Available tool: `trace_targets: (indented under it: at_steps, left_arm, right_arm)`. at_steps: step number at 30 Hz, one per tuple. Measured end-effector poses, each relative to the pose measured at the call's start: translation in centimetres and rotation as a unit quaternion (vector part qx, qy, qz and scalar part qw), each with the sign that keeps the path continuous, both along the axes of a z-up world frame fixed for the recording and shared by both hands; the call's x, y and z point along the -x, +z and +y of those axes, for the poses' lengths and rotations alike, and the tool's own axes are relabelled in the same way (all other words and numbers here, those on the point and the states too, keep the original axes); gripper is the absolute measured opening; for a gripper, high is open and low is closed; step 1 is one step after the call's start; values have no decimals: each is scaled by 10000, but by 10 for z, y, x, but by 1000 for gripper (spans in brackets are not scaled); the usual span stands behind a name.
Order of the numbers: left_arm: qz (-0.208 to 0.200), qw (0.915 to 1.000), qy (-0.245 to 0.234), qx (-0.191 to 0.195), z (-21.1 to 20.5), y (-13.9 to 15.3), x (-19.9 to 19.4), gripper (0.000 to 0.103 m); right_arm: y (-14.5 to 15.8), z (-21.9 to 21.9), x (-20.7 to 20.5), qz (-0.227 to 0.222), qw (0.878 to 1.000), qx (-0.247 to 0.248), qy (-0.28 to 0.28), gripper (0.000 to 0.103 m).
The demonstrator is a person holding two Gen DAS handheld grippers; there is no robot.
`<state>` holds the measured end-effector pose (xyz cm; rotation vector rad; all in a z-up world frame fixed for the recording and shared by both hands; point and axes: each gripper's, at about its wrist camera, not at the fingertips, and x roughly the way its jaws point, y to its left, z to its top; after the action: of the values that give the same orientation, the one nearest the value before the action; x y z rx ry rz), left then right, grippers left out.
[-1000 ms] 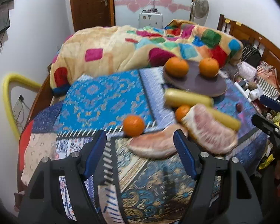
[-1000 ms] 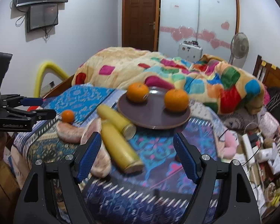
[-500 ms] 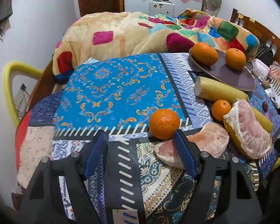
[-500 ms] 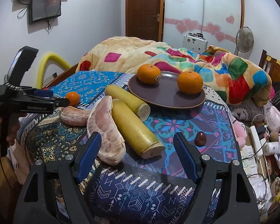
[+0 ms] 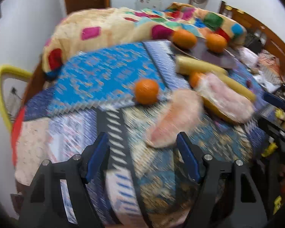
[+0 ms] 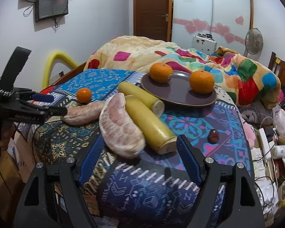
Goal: Organize fruits
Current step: 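Close the left tool on a pink pomelo segment while the right tool reaches another, then lift the left tool's pomelo segment while the right tool grasps and lifts a larger segment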
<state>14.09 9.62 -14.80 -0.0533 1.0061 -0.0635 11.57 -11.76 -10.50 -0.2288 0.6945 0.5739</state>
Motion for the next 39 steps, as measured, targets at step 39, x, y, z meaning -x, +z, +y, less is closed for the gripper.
trace_targets:
  at_steps: [39]
  left_arm:
    - [-146,9974,-702,99,-38,-5,5,45]
  right_arm:
    - [-21,28,-27,923,9920,-43,856,62]
